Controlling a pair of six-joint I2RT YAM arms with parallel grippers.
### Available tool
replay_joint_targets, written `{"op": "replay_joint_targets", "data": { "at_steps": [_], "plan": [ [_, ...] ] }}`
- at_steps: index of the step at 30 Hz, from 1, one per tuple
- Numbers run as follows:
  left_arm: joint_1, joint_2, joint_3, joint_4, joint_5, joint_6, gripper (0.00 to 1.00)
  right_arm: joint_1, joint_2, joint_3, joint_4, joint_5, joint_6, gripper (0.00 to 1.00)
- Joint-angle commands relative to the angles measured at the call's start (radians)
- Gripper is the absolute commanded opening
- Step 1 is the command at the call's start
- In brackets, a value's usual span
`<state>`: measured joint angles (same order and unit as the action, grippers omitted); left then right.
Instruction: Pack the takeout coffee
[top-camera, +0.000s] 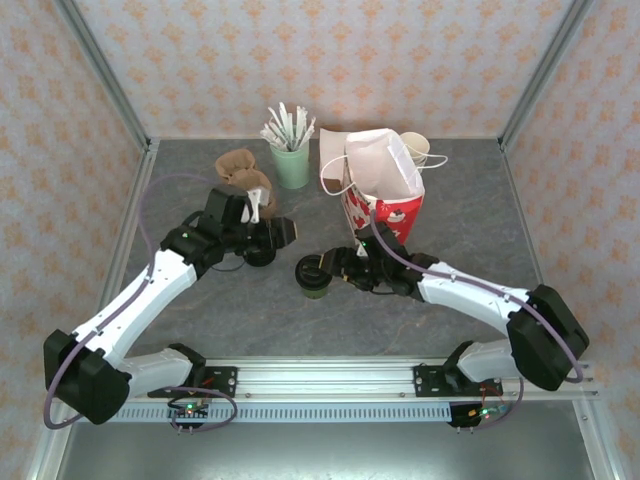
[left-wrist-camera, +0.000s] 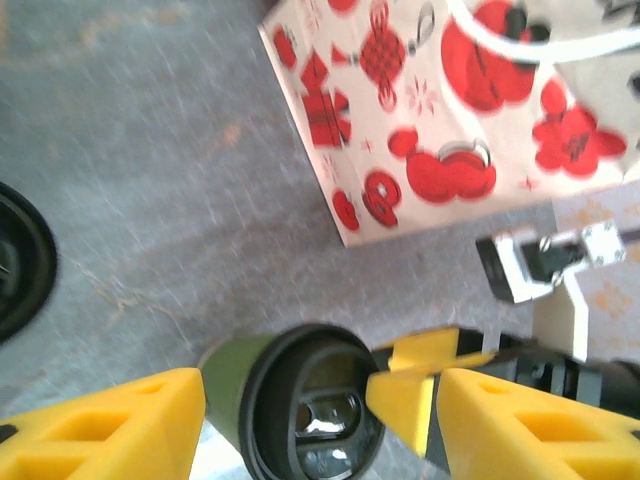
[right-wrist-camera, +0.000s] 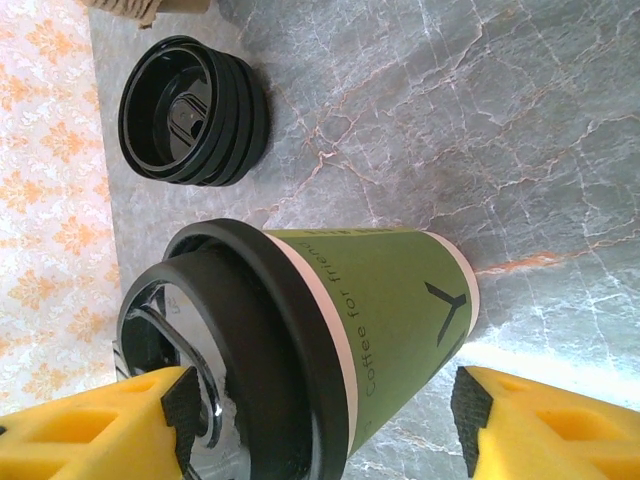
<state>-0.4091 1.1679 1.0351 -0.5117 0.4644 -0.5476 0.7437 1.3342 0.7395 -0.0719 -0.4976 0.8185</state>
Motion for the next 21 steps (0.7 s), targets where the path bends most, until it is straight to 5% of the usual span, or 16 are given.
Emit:
{"op": "replay_joint_targets", "data": {
  "at_steps": [1, 11, 21],
  "plan": [
    [0.042, 0.010, 0.057, -0.055, -0.125, 0.036, 0.63, 0.008, 0.027, 0.037, 0.039, -0.022, -0.009, 0.68],
    [0.187, 0.129, 0.173, -0.062, -0.292, 0.020, 0.63, 0.024, 0.067, 0.048, 0.079, -0.039, 0.009, 0.65],
    [0.361, 0.318, 0.267, 0.047, -0.279, -0.100, 0.50, 0.026, 0.047, 0.040, 0.057, -0.015, 0.002, 0.66]
  ]
}}
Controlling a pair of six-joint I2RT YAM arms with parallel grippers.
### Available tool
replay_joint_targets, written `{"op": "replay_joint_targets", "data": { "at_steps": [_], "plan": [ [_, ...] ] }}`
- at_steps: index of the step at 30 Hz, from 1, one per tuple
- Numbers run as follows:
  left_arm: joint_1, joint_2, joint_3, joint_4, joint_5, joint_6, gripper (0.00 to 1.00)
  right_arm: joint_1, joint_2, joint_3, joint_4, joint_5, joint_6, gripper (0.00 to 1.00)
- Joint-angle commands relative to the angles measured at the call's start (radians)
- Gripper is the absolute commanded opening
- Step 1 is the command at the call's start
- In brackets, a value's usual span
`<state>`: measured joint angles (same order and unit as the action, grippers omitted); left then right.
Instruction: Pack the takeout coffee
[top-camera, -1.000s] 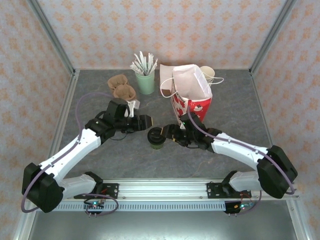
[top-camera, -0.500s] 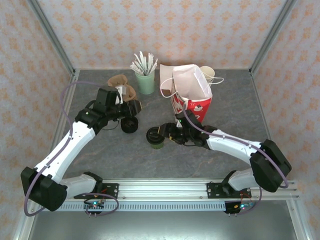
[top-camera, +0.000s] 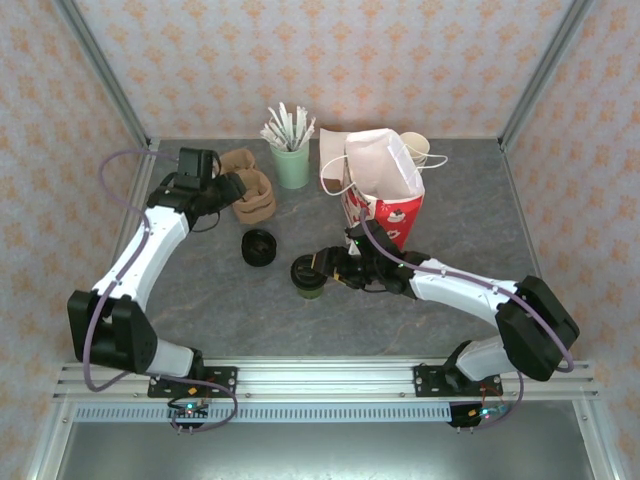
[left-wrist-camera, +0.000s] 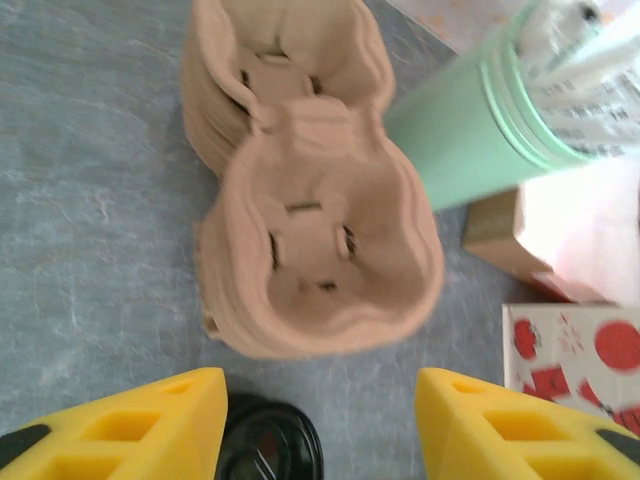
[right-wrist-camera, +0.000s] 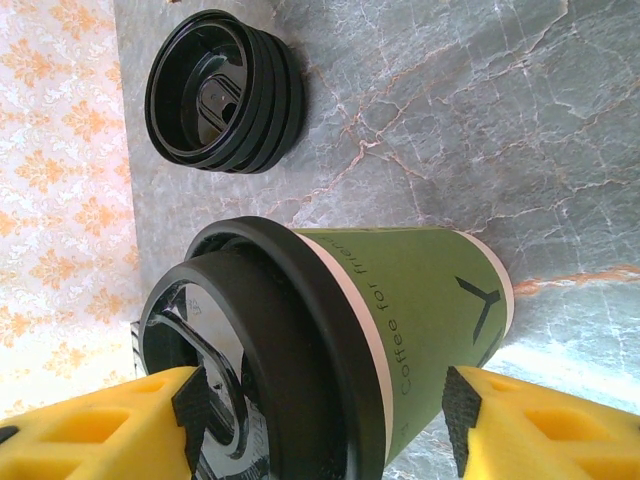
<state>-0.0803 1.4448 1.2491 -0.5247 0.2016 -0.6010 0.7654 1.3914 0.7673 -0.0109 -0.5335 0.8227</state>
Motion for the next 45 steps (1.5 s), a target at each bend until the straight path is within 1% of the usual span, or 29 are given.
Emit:
{"op": "replay_joint_targets", "data": {
  "at_steps": [1, 7, 15, 27, 33, 34, 36, 45],
  "plan": [
    [0.045, 0.069, 0.065, 0.073, -0.014, -0.059, 0.49, 0.005, -0.014, 0.013, -0.010, 0.021, -0.003, 0.66],
    [0.099, 0.229, 0.159, 0.129, 0.028, -0.131, 0.46, 0.005, -0.056, 0.039, -0.077, 0.047, -0.028, 0.68],
    [0.136, 0.373, 0.252, 0.152, 0.023, -0.182, 0.45, 0.005, -0.129, 0.079, -0.182, 0.093, -0.064, 0.68],
    [0.148, 0.442, 0.277, 0.187, 0.001, -0.215, 0.44, 0.005, -0.170, 0.113, -0.254, 0.116, -0.087, 0.69],
    [0.149, 0.459, 0.312, 0.181, -0.008, -0.225, 0.41, 0.005, -0.182, 0.117, -0.277, 0.117, -0.094, 0.69],
    [0.149, 0.490, 0.319, 0.173, -0.008, -0.224, 0.41, 0.005, -0.185, 0.116, -0.279, 0.121, -0.093, 0.69],
    [0.150, 0.500, 0.329, 0.166, -0.013, -0.223, 0.41, 0.005, -0.192, 0.113, -0.284, 0.125, -0.095, 0.69],
    [0.152, 0.500, 0.318, 0.158, -0.054, -0.226, 0.42, 0.003, -0.193, 0.118, -0.289, 0.130, -0.099, 0.69]
  ]
}}
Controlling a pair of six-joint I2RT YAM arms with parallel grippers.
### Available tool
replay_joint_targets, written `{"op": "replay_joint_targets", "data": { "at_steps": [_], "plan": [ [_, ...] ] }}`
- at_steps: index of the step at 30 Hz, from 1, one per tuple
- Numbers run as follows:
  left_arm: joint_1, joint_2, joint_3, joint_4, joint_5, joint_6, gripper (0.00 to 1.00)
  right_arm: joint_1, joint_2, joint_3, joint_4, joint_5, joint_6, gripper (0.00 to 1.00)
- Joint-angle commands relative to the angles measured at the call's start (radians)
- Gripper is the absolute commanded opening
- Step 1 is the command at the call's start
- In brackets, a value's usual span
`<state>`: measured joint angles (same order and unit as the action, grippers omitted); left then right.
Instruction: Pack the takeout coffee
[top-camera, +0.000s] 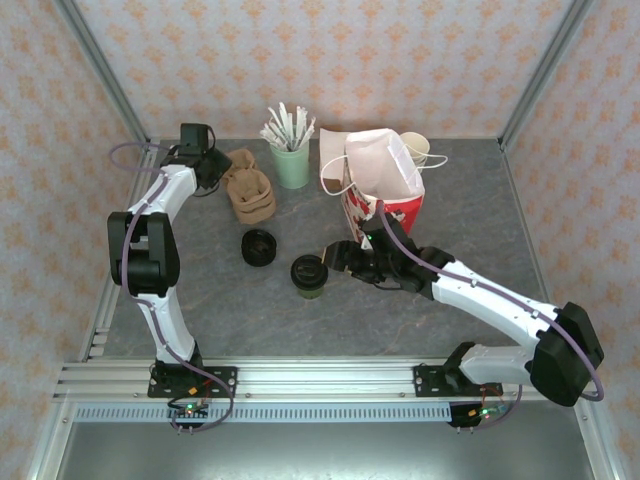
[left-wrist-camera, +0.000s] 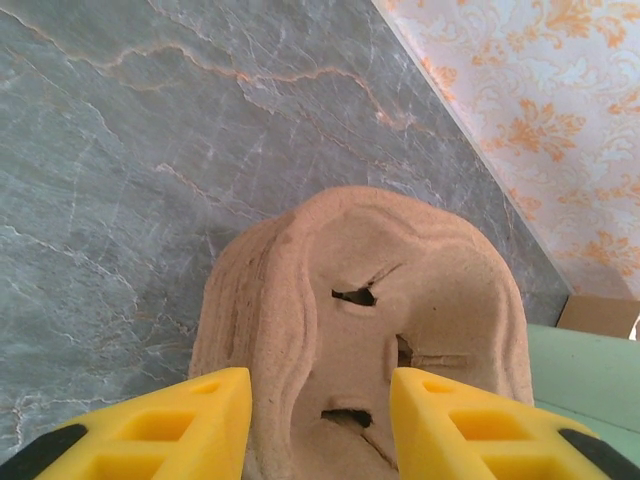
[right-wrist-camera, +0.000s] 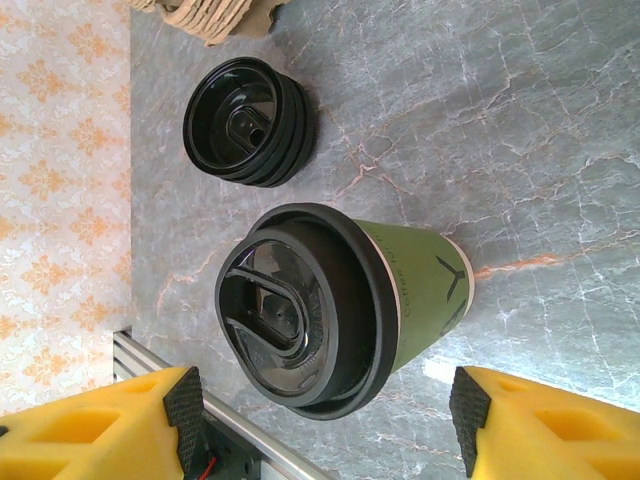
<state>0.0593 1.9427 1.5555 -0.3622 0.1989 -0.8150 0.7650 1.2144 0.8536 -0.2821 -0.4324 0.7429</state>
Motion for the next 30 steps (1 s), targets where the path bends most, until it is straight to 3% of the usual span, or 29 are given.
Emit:
{"op": "replay_joint_targets", "data": {
  "at_steps": [1, 19, 30],
  "plan": [
    [0.011, 0.004, 0.012, -0.004, -0.049, -0.012, 0.43, 0.003, -0.016, 0.033, -0.017, 0.028, -0.020, 0.69],
    [0.011, 0.028, 0.014, 0.002, -0.026, -0.028, 0.42, 0.002, -0.002, 0.037, -0.015, 0.027, -0.018, 0.69],
    [0.012, 0.032, 0.020, 0.028, 0.022, -0.031, 0.33, 0.002, 0.010, 0.047, -0.016, 0.023, -0.023, 0.69]
  ]
}}
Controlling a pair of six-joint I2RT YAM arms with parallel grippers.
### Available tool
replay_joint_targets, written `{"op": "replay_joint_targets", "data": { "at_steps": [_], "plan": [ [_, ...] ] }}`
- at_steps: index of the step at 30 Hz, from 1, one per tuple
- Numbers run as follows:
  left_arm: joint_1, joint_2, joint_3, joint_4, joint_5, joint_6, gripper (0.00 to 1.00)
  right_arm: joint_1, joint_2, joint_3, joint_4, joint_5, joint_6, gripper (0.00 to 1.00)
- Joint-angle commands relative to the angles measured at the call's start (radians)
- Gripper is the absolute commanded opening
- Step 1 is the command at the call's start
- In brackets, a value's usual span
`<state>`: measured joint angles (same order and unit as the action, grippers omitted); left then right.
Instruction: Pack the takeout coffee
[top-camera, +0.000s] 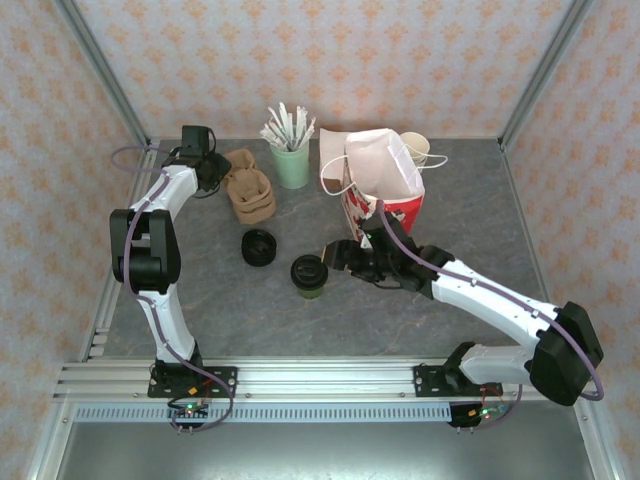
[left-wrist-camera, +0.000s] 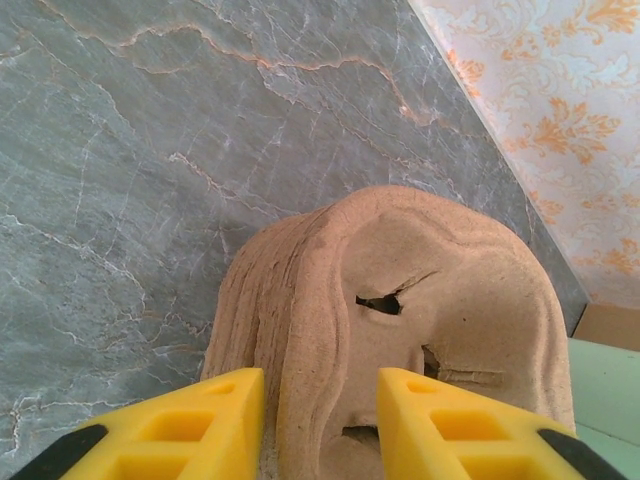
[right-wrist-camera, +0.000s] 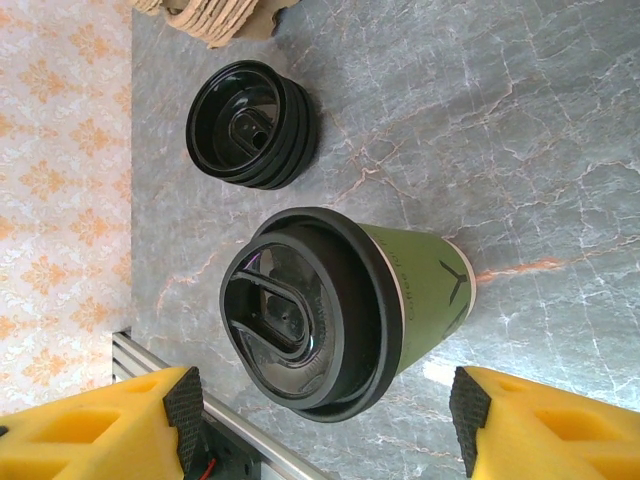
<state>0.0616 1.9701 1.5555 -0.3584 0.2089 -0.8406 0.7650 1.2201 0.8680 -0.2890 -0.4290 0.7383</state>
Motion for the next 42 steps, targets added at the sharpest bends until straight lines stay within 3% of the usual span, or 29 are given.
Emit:
{"op": "replay_joint_targets", "data": {
  "at_steps": [1, 14, 22, 35, 42],
  "plan": [
    [0.009, 0.004, 0.020, 0.027, 0.014, -0.005, 0.32, 0.002, 0.003, 0.032, -0.009, 0.018, -0.019, 0.69],
    [0.009, -0.034, -0.005, 0.076, 0.060, -0.035, 0.11, 0.002, 0.011, 0.056, -0.022, 0.016, -0.027, 0.69],
    [0.009, -0.114, 0.000, 0.126, 0.118, -0.089, 0.04, 0.002, -0.015, 0.095, -0.049, 0.029, -0.042, 0.68],
    [0.008, -0.312, 0.040, 0.166, 0.260, -0.111, 0.00, -0.009, -0.118, 0.158, -0.031, 0.058, -0.092, 0.66],
    [-0.015, -0.537, 0.026, 0.111, 0.380, -0.060, 0.00, -0.059, -0.166, 0.223, 0.056, -0.001, -0.121, 0.66]
  ]
}}
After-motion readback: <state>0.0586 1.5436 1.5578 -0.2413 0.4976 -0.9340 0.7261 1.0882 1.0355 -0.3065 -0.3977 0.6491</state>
